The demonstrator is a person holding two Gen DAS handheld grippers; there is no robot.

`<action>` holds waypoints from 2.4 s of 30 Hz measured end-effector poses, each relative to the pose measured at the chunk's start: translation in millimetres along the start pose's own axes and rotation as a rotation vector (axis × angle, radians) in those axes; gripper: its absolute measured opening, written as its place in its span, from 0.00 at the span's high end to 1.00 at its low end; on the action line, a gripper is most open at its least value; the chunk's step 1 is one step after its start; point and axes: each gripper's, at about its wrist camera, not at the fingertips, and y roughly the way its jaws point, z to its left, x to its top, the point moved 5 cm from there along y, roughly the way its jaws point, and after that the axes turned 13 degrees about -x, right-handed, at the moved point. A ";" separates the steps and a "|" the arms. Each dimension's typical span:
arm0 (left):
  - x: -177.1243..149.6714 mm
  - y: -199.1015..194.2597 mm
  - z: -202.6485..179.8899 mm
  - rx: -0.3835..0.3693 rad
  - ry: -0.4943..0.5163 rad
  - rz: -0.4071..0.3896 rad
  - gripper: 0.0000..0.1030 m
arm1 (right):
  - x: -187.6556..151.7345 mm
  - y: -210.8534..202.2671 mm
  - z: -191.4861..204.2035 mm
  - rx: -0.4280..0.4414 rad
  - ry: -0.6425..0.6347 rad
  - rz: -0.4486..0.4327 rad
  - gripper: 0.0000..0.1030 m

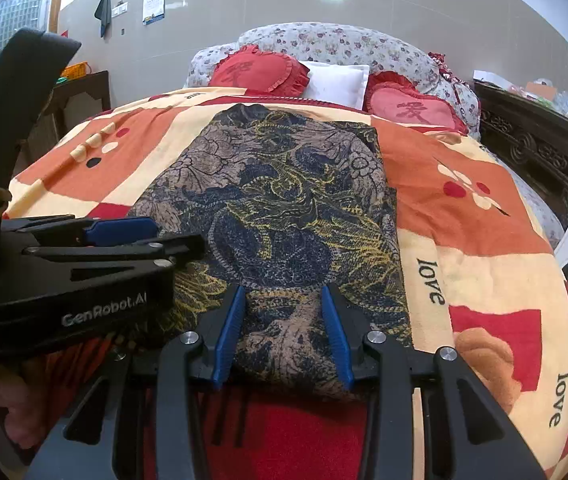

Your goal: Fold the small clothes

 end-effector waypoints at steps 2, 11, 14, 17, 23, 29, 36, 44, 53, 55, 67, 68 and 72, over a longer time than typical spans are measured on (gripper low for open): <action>0.0 1.9 -4.0 -0.007 0.017 0.008 0.23 | 0.1 0.0 0.1 0.001 0.001 0.000 0.64; 1.9 7.4 -9.6 -0.036 0.029 0.028 0.10 | 0.1 -0.3 -2.1 0.013 0.016 0.000 0.64; 3.0 4.2 -11.3 -0.033 0.032 0.031 0.11 | 0.4 -1.2 -2.1 0.019 0.021 -0.002 0.64; 12.9 -12.8 -9.3 -0.085 -0.004 0.038 0.11 | 0.7 -1.3 -2.6 0.030 0.033 -0.002 0.64; 49.7 -48.5 43.6 -0.108 -0.060 -0.043 0.04 | 0.8 -1.0 -2.7 0.048 0.049 -0.003 0.63; 41.9 11.1 101.2 -0.397 -0.374 0.133 0.13 | 0.4 -0.8 -3.0 0.059 0.061 -0.005 0.62; 53.4 33.4 86.4 -0.537 -0.403 0.134 0.12 | 0.3 -0.6 -2.6 0.061 0.064 -0.005 0.62; 45.6 29.0 89.1 -0.510 -0.355 0.062 0.12 | 11.9 -0.7 -17.1 0.150 0.133 0.054 0.61; 42.5 36.4 74.2 -0.448 -0.280 0.051 0.12 | 59.5 87.8 -98.2 0.334 0.470 0.193 0.41; 41.4 37.6 69.5 -0.416 -0.249 0.054 0.12 | 59.0 108.6 -100.4 0.392 0.505 0.220 0.41; 38.6 37.5 66.8 -0.402 -0.245 0.037 0.12 | 59.4 139.0 -79.8 0.593 0.466 0.218 0.65; 37.9 37.3 66.7 -0.399 -0.243 0.037 0.12 | 59.1 140.4 -78.7 0.587 0.455 0.217 0.65; 35.8 35.0 66.0 -0.395 -0.240 0.037 0.12 | 63.0 141.5 -77.3 0.596 0.468 0.197 0.65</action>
